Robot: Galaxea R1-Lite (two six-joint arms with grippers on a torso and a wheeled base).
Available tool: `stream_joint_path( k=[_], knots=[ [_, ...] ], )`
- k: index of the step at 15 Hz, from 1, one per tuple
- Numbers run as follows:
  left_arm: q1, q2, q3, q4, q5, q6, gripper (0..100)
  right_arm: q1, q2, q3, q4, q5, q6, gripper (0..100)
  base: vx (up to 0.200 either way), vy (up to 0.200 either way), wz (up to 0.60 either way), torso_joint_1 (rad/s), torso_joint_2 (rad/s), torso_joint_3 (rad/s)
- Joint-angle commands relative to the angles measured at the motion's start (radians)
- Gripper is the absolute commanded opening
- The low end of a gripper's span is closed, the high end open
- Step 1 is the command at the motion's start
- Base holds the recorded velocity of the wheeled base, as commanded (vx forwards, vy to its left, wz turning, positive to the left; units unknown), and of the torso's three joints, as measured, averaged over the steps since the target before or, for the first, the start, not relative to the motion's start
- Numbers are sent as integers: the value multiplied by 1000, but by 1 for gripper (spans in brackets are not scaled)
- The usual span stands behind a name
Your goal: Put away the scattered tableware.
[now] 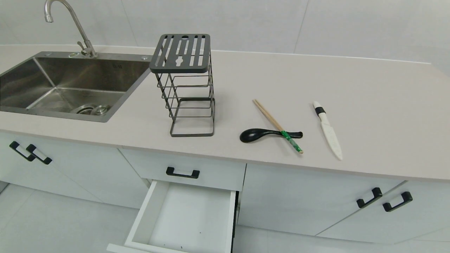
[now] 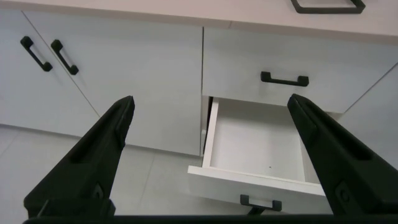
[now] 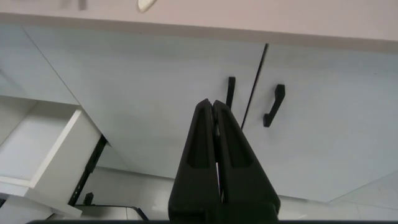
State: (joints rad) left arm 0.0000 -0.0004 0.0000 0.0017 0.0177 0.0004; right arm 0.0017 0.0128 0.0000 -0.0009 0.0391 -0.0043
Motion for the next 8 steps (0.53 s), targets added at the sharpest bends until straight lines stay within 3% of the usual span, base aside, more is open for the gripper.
stream_joint_path(
  k=[1, 6, 8],
  knots=[
    [0, 0, 0, 0, 1, 0, 100, 0, 1, 0, -1, 1, 1, 0, 0, 0, 0, 251, -486, -227],
    [0, 2, 0, 0, 1, 0, 100, 0, 1, 0, -1, -2, 3, 0, 0, 0, 0, 270, -524, -253],
    [0, 2, 0, 0, 1, 0, 100, 0, 1, 0, -1, -2, 3, 0, 0, 0, 0, 97, -193, -95]
  ],
)
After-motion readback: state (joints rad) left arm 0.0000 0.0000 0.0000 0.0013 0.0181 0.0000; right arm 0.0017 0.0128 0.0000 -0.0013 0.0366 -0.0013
